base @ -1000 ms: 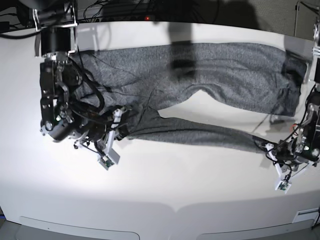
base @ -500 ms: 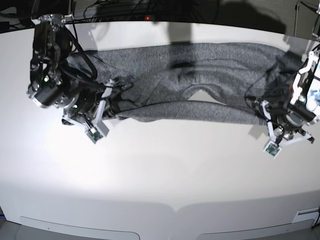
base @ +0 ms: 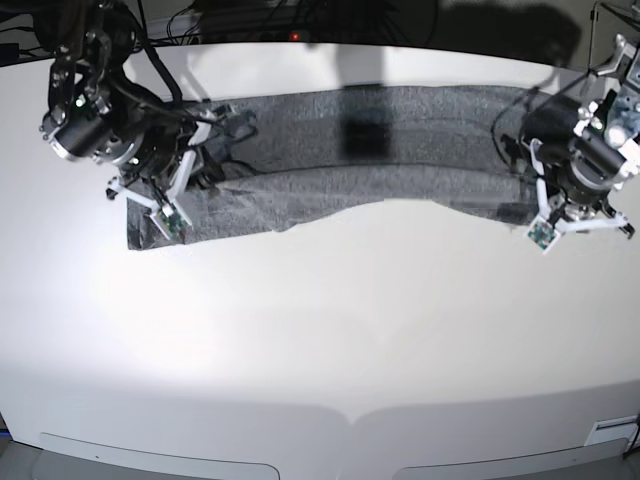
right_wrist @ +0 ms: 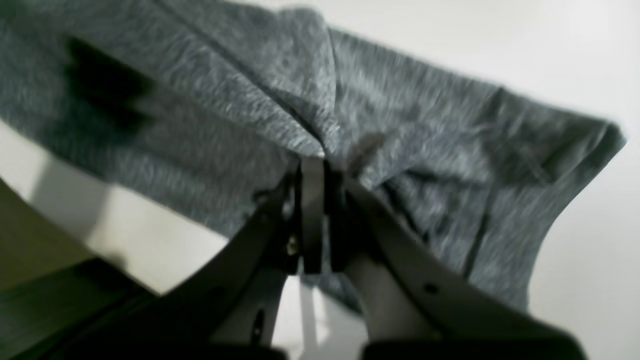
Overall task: Fold the T-shirt properly
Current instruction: 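Lower the folded edge onto the shirt and open both grippers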
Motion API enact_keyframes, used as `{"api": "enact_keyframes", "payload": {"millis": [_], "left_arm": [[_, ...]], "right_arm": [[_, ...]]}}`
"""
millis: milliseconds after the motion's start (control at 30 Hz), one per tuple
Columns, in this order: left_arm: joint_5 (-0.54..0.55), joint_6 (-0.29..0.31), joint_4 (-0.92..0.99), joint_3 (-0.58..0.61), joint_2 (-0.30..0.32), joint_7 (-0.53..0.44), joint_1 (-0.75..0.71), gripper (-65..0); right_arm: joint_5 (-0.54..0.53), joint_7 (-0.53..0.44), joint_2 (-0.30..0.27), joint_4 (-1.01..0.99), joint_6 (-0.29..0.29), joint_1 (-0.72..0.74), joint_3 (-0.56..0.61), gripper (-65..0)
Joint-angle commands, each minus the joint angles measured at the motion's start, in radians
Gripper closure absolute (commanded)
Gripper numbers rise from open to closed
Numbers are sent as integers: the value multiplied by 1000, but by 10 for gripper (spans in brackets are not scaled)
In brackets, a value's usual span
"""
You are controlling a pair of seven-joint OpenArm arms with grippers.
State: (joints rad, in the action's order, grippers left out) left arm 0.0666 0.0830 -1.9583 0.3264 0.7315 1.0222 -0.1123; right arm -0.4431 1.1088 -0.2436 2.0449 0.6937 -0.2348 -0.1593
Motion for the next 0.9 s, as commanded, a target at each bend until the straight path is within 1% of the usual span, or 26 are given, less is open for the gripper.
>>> {"api": "enact_keyframes", "payload": {"millis": [0, 233, 300, 433, 600, 700, 867], "left_arm": [[-14, -9, -18, -11, 17, -10, -3, 0], [-27, -9, -18, -11, 16, -39, -77, 0], [-57, -9, -18, -11, 17, -40, -86, 0], [-97, -48, -18, -11, 17, -76, -89, 0], [-94, -50, -18, -11, 16, -74, -90, 0], [-126, -50, -18, -11, 17, -72, -90, 0], [-150, -50, -18, -11, 17, -65, -90, 0]], "right_arm": [[-6, -16, -6, 22, 4, -3, -10, 0], [-2, -16, -5, 22, 4, -77, -18, 0], [-2, -16, -6, 22, 4, -97, -18, 0], [-2, -24, -5, 21, 4, -127, -18, 0], [-2, -40, -5, 21, 4, -137, -18, 0], [-2, -51, -5, 21, 4, -137, -18, 0], [-2, -49, -2, 21, 4, -137, -18, 0]]}}
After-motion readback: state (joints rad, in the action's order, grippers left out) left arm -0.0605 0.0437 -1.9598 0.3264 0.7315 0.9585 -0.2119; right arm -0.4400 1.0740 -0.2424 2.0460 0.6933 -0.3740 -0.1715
